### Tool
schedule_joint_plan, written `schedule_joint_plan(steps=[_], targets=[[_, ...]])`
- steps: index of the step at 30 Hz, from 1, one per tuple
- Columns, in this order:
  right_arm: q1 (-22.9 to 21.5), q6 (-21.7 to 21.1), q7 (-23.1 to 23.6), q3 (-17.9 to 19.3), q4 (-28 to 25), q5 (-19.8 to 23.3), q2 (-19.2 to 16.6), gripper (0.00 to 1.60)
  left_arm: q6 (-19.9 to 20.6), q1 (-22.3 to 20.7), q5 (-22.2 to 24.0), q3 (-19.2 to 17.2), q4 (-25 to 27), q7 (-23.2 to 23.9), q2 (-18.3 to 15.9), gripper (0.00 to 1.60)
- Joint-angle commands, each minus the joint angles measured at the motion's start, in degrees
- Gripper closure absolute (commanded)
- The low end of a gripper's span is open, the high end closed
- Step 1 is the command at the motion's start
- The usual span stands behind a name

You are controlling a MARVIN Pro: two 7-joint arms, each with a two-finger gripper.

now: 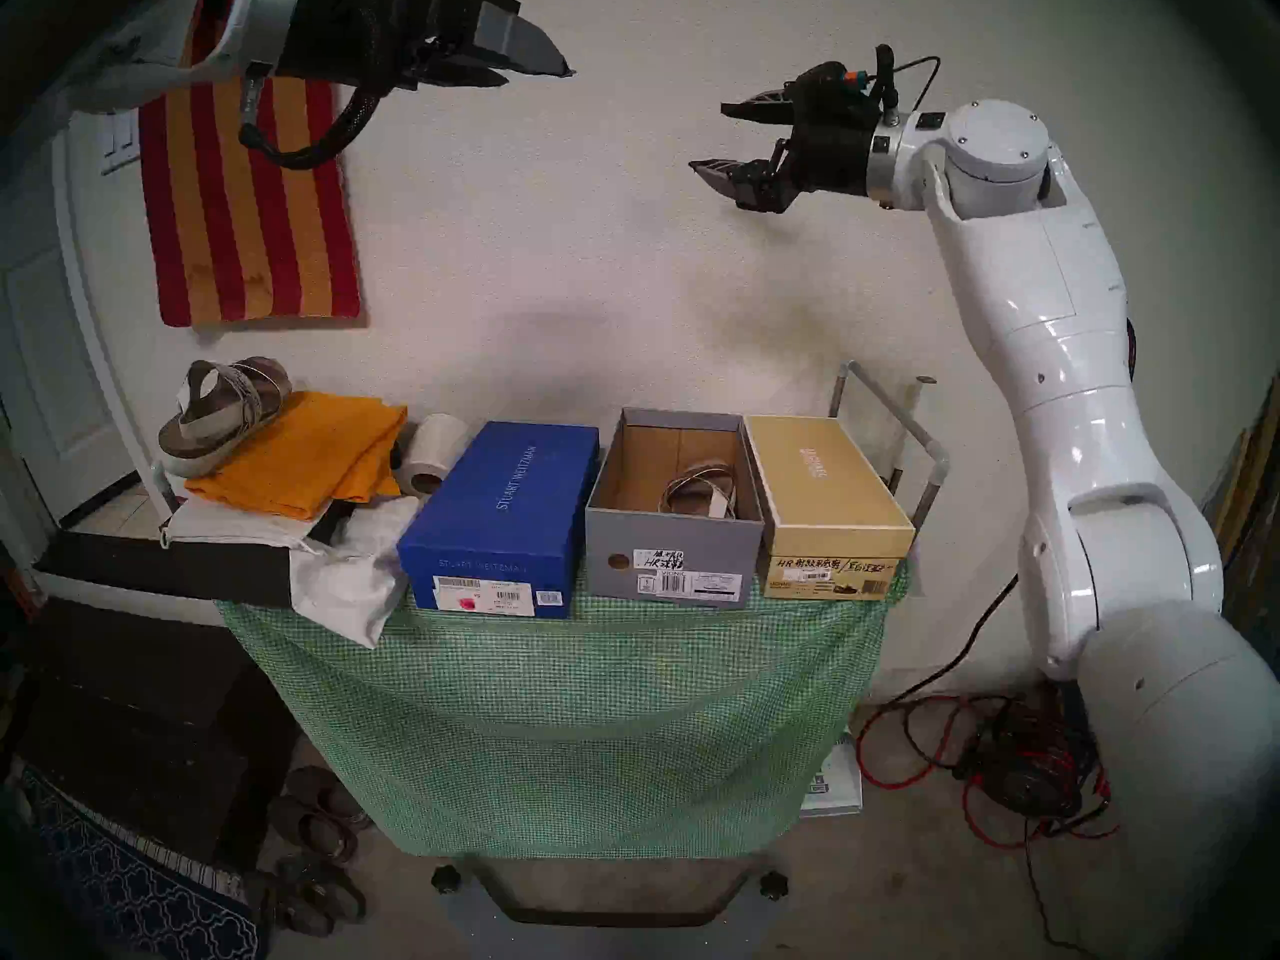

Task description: Put shoes into shoe box

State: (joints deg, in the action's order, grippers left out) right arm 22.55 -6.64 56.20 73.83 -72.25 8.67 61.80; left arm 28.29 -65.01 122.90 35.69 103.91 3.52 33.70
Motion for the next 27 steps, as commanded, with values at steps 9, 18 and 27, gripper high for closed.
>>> schedule_joint_plan(steps=[9, 18, 27], targets=[[12.0, 1.59, -3.65, 6.11, -10.71, 5.41, 0.24, 0.0, 14.8, -5.44, -8.82, 7.52, 0.04, -4.08, -5.73, 0.0], [18.04, 2.57, -6.86, 9.82, -16.72, 7.24, 0.95, 0.0, 24.4, -9.23, -16.47, 11.8, 0.07, -6.21, -6.98, 0.0], [24.14, 3.36, -11.28, 13.41, -22.74, 8.21, 2.43, 0.0, 26.71, -12.76, -23.95, 15.51, 1.43, -6.38, -6.23, 0.0]])
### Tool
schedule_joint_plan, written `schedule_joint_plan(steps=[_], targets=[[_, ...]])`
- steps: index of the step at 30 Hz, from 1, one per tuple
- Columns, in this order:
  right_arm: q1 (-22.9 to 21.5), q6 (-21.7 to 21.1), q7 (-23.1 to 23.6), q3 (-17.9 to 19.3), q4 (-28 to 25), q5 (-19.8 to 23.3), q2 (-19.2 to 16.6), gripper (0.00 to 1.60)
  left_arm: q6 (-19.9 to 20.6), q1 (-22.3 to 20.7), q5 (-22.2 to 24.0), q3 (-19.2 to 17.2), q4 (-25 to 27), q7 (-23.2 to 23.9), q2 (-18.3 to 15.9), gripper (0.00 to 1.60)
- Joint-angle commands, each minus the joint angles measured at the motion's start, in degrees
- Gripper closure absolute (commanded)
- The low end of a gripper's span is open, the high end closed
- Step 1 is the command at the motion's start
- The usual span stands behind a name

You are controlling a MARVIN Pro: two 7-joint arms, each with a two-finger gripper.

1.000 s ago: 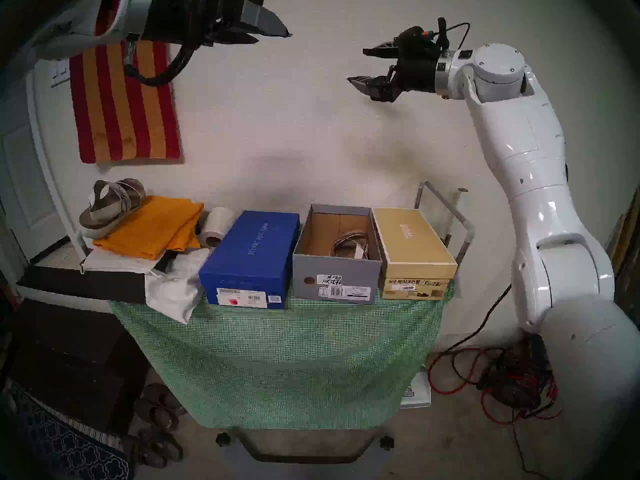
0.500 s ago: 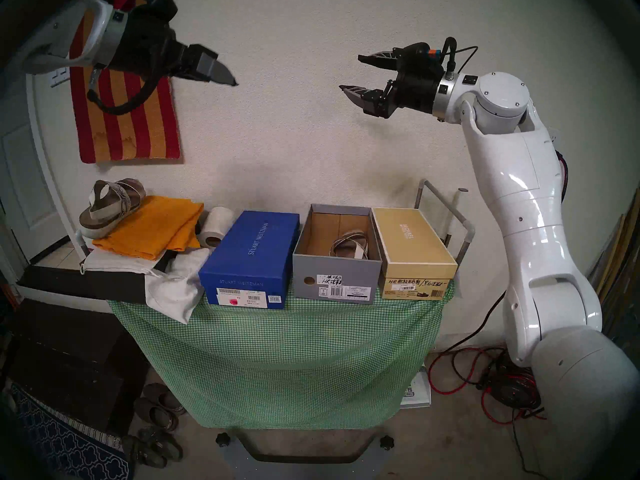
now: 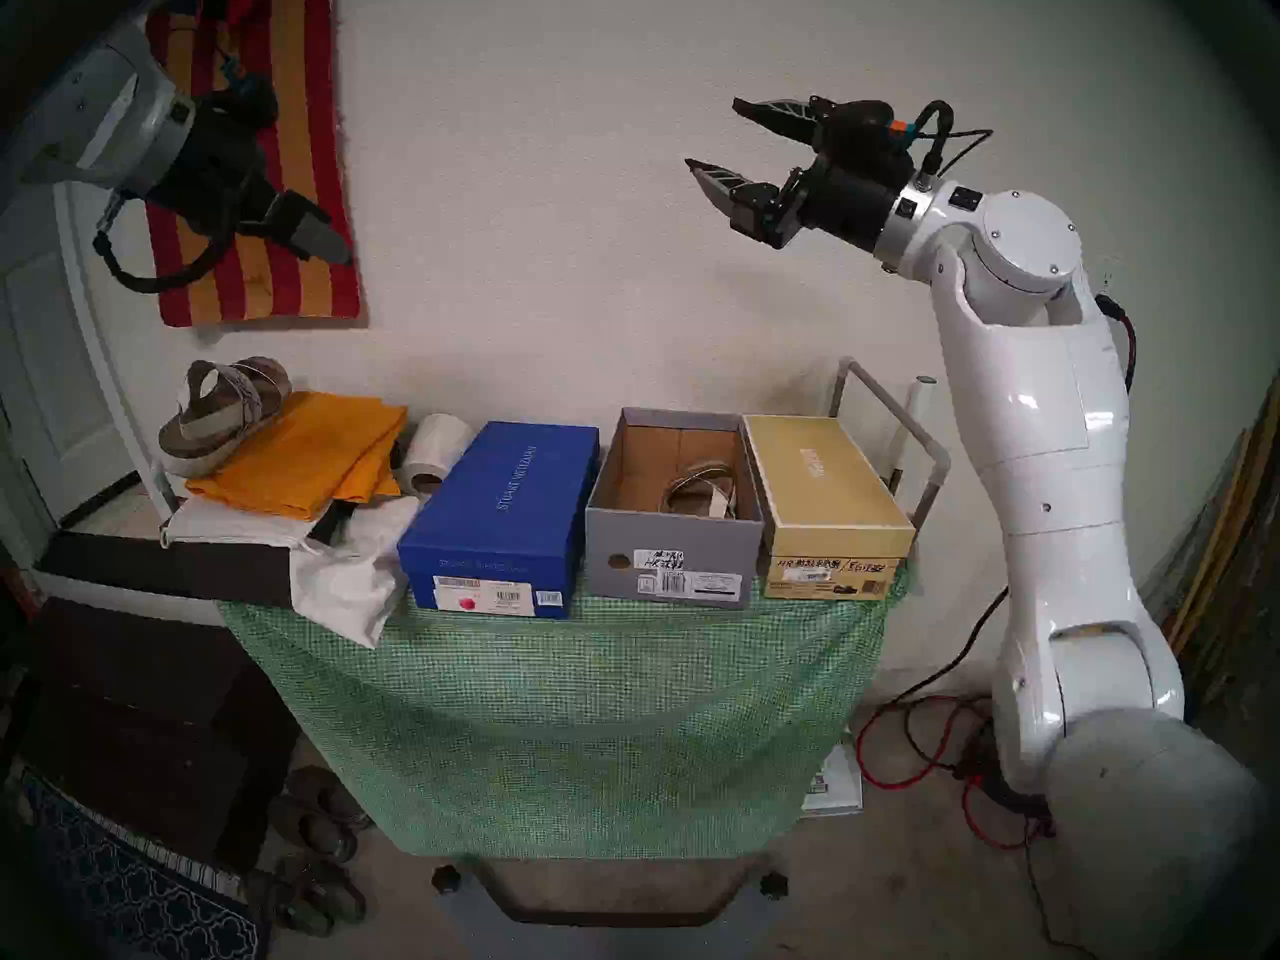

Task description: Put shoes into shoe box

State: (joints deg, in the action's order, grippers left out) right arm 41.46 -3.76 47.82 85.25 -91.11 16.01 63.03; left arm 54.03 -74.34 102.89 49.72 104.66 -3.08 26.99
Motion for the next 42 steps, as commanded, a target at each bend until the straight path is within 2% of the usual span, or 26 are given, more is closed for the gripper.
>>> schedule_joint_plan(steps=[1, 8, 18, 27, 33, 36, 39, 42], targets=[[6.69, 0.64, -4.13, 2.78, -5.32, 0.94, 1.64, 0.0, 0.97, -4.54, -5.28, 2.19, 0.88, 0.93, 0.44, 0.0], [10.71, 0.99, -8.1, 4.67, -9.35, 0.73, 3.09, 0.0, 0.97, -6.75, -10.51, 6.67, 2.12, 3.58, 2.0, 0.0], [14.72, 1.15, -13.03, 6.02, -13.5, -0.09, 4.77, 0.0, 0.97, -9.87, -20.08, 18.69, 2.86, 7.21, 2.97, 0.0], [17.33, 0.83, -16.98, 6.62, -16.43, -1.96, 6.22, 0.0, 0.97, -15.7, -28.19, 27.91, 2.44, 13.64, 5.33, 0.0], [18.5, 0.39, -19.21, 6.74, -17.9, -3.31, 7.05, 0.0, 0.97, -19.82, -32.85, 28.93, 1.63, 19.69, 7.63, 0.0], [18.78, 0.17, -19.79, 6.75, -18.28, -3.71, 7.28, 0.0, 0.97, -20.33, -34.41, 29.65, 1.06, 21.5, 8.6, 0.0], [19.31, -0.57, -21.06, 6.75, -19.15, -4.58, 7.78, 0.0, -3.79, -19.6, -38.2, 30.85, -0.46, 25.66, 9.98, 0.0], [19.57, -1.09, -21.77, 6.72, -19.63, -5.1, 8.06, 0.0, -7.45, -16.35, -41.03, 30.11, -3.0, 29.08, 10.68, 0.0]])
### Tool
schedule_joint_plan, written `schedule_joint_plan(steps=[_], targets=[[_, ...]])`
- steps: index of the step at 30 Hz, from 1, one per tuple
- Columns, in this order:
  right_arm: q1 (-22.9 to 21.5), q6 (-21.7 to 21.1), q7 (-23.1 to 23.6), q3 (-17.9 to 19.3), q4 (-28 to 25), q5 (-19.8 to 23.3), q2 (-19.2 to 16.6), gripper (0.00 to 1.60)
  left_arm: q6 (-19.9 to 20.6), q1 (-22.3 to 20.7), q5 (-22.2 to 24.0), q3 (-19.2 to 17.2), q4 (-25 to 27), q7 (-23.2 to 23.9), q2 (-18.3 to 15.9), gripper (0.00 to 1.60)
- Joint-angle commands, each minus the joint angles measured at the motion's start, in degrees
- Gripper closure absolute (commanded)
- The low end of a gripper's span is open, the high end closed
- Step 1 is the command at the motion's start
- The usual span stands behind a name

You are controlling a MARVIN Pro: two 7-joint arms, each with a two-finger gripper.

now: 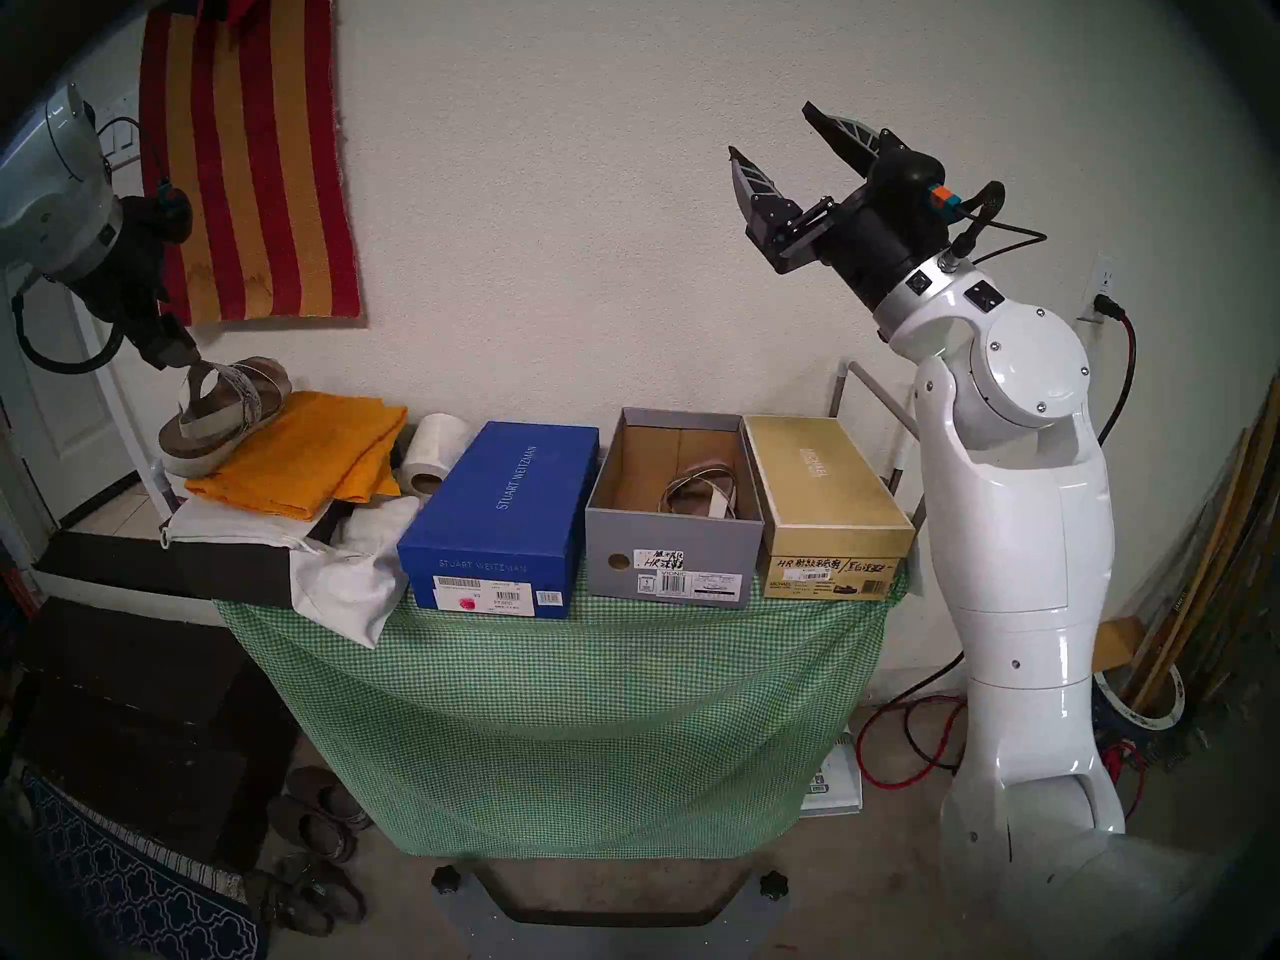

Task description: Put shoes into shoe box

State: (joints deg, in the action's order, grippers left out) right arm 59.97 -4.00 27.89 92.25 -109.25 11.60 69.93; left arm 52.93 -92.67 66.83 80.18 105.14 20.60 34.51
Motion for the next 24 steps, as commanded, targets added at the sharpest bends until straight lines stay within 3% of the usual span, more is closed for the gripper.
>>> schedule_joint_plan(steps=[1, 4, 6, 9, 24], targets=[[1.1, -0.95, -1.97, -0.28, -1.58, -0.79, 1.22, 0.0, -6.57, 3.33, -5.49, -1.12, -4.32, 6.11, 2.84, 0.0], [1.17, -1.18, -2.22, -0.3, -1.75, -1.02, 1.35, 0.0, -10.17, 5.79, -5.19, -1.19, -6.32, 6.44, 2.24, 0.0], [1.18, -1.24, -2.25, -0.29, -1.78, -1.1, 1.39, 0.0, -11.17, 6.81, -1.59, -3.58, -7.54, 6.1, -0.39, 0.0], [1.21, -1.37, -2.34, -0.29, -1.86, -1.25, 1.48, 0.0, -11.94, 7.03, 2.34, -6.42, -8.59, 9.57, -0.73, 0.0], [1.28, -1.56, -2.43, -0.21, -2.0, -1.46, 1.72, 0.0, -12.57, 9.13, 4.31, -7.45, -10.69, 11.05, 0.62, 0.0]])
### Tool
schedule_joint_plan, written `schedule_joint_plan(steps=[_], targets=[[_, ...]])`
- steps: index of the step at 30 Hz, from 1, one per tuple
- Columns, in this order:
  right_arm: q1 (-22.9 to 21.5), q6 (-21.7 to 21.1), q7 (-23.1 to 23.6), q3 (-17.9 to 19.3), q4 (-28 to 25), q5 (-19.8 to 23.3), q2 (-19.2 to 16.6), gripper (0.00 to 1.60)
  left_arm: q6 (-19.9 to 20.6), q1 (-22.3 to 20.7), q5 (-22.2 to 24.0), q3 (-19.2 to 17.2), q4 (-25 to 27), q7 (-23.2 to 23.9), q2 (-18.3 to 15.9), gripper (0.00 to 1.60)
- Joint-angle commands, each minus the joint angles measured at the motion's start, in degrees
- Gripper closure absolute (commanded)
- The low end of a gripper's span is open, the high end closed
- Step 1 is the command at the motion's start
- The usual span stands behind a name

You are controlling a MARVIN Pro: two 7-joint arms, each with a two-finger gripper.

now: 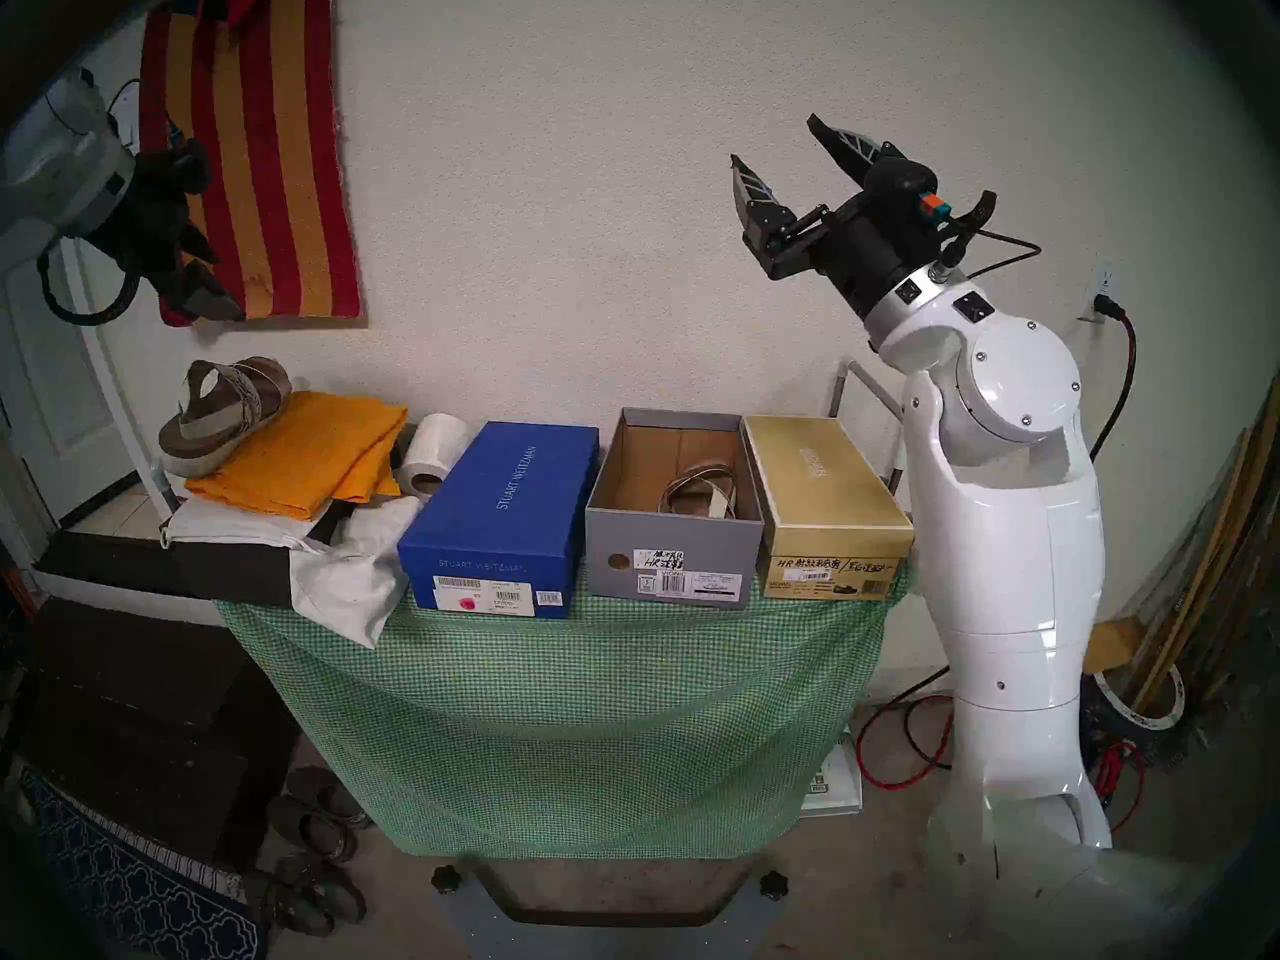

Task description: Put shoes into shoe box

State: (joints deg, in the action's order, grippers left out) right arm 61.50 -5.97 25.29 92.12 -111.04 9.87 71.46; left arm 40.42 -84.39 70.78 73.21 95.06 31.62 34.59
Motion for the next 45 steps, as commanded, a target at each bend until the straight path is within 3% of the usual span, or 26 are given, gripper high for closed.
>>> schedule_joint_plan(steps=[1, 3, 4, 7, 11, 21, 23, 25, 37, 38, 39, 45], targets=[[-0.26, 0.41, 0.17, -0.09, -0.21, 0.28, 0.18, 0.0, -0.07, 0.86, 0.37, -0.48, -0.62, 0.05, 0.55, 0.0], [-0.25, 0.41, 0.16, -0.1, -0.21, 0.3, 0.17, 0.0, -0.09, 0.88, 0.38, -0.48, -0.64, 0.07, 0.57, 0.0], [-0.25, 0.4, 0.14, -0.11, -0.21, 0.31, 0.15, 0.0, 2.02, 0.94, -0.01, -0.33, 0.47, -2.94, 1.62, 0.0], [-0.24, 0.37, 0.08, -0.12, -0.23, 0.32, 0.12, 0.0, 5.16, 6.21, 1.79, -0.96, -2.18, -5.4, 4.89, 0.0], [-0.21, 0.34, 0.01, -0.12, -0.24, 0.33, 0.12, 0.0, 4.01, 7.63, 0.99, 3.66, -4.39, -6.98, 4.56, 0.0], [-0.2, 0.38, -0.1, -0.14, -0.24, 0.41, 0.11, 0.0, 3.35, 14.26, 3.39, 7.39, -10.12, -10.48, 4.93, 0.0], [-0.2, 0.39, -0.11, -0.15, -0.24, 0.42, 0.1, 0.0, 3.4, 16.79, 4.07, 6.82, -11.77, -11.07, 5.6, 0.0], [-0.2, 0.39, -0.11, -0.16, -0.24, 0.43, 0.09, 0.0, 3.29, 15.64, 4.37, 7.81, -11.2, -11.28, 5.55, 0.0], [-0.19, 0.44, -0.17, -0.19, -0.24, 0.48, 0.05, 0.0, 0.86, 26.19, 10.43, 5.51, -19.89, -11.19, 8.45, 0.0], [-0.19, 0.44, -0.18, -0.2, -0.24, 0.48, 0.04, 0.0, 0.49, 25.33, 10.72, 6.35, -19.39, -11.28, 8.46, 0.99], [-0.19, 0.45, -0.18, -0.2, -0.24, 0.48, 0.04, 0.0, 0.17, 26.8, 10.9, 6.04, -20.37, -11.51, 8.91, 1.6], [-0.19, 0.46, -0.2, -0.21, -0.24, 0.5, 0.02, 0.0, -1.46, 30.5, 13.07, 5.58, -24.03, -9.9, 9.85, 1.6]])
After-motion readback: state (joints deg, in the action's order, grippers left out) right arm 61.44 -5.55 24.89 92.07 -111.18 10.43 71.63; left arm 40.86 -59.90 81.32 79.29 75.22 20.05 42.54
